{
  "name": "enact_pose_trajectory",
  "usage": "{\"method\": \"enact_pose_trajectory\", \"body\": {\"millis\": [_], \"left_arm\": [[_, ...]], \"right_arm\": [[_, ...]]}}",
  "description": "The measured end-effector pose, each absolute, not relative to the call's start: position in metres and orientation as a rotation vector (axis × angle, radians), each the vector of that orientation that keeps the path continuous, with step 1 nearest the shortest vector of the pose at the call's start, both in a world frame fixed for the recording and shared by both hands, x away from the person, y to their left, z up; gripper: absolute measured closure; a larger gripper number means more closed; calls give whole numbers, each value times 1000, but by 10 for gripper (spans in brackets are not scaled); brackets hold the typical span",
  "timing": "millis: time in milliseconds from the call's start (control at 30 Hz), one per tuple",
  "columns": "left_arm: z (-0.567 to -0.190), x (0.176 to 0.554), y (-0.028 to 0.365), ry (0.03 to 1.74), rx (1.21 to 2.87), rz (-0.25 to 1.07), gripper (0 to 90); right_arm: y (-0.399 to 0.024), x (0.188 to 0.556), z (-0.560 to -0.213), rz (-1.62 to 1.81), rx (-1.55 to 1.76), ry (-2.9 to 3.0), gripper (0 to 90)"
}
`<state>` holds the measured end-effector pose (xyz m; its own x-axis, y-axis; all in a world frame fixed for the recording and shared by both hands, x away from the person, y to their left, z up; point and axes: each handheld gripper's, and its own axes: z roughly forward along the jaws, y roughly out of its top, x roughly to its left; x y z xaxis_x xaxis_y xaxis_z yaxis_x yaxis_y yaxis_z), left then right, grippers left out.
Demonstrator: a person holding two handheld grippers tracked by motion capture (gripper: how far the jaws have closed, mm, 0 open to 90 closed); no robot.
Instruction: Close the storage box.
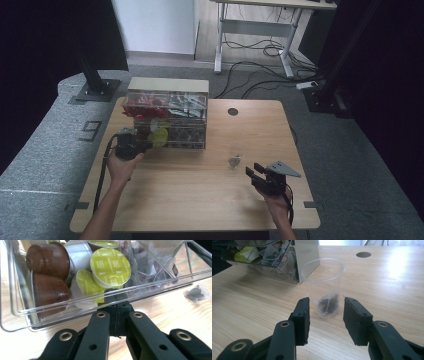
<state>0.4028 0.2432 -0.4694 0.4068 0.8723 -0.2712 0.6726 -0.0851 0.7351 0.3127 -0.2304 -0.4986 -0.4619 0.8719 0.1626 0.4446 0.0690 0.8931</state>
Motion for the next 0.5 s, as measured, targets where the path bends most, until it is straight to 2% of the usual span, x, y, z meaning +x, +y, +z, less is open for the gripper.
{"method": "enact_pose_trajectory", "body": {"millis": [500], "left_arm": [[-480, 400, 245, 1353, 1833, 282, 898]], "right_arm": [[-234, 311, -500, 1363, 1318, 1929, 560]]}}
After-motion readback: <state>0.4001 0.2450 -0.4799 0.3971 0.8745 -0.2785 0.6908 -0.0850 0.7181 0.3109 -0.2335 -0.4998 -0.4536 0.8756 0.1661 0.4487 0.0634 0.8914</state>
